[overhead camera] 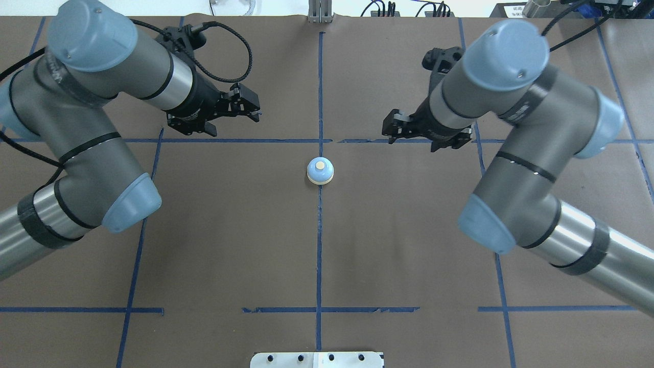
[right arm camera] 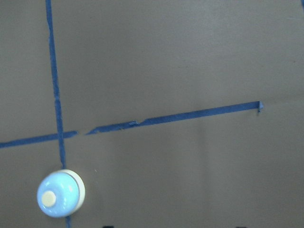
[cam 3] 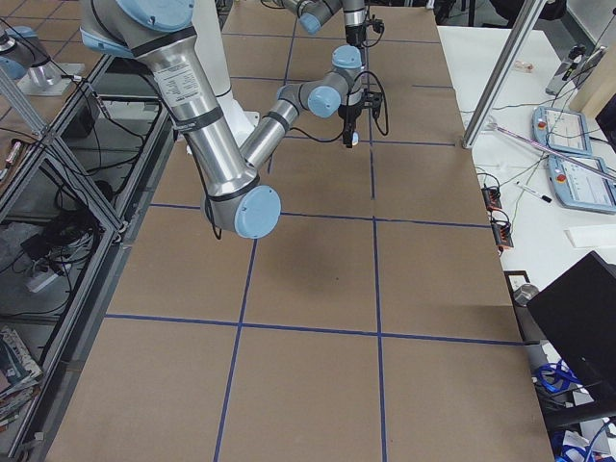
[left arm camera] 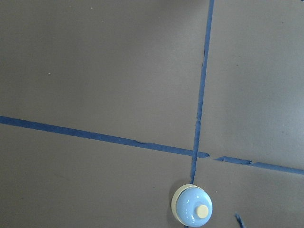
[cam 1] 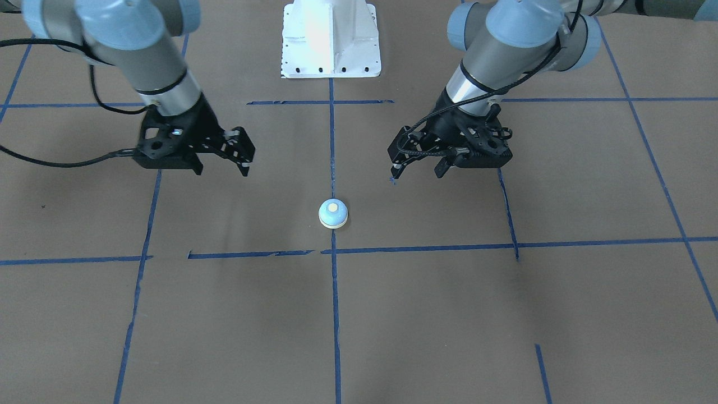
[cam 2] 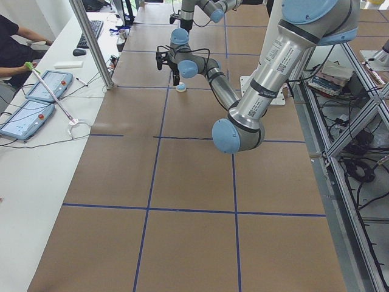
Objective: Place and press bell with both arms
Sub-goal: 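Lift the left gripper away while the right arm reaches toward the bell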
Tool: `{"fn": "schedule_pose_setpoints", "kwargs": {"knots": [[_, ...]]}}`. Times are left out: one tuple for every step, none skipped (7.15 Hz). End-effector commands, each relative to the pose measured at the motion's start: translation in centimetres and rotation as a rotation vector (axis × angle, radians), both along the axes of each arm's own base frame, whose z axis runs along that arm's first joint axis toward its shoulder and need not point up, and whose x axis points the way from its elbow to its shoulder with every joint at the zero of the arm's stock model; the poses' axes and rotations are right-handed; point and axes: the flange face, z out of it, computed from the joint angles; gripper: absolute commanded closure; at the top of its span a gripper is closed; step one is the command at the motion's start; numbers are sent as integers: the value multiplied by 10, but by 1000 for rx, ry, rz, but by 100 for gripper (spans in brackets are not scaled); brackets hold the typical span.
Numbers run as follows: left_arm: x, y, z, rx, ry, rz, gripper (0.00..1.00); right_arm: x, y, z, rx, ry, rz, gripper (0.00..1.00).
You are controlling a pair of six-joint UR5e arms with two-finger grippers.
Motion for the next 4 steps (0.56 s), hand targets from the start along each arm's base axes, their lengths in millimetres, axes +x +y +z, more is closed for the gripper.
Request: {"fn": "schedule_pose_setpoints", "kwargs": {"knots": [[-23,21,23,-9,-9,-6,0,-107,-22,-12,-140,-139,187,98],[-25,22,22,-8,-6,-8,0,-131,-29,-22,-150,-128,180,100],[-22,23,23,-28,-5,-14,0,-140,-28,-21,-158,-118,175,100],[-21,22,24,-33,-6,-14,0,-142,-28,-27,-159,-126,176,100]]}}
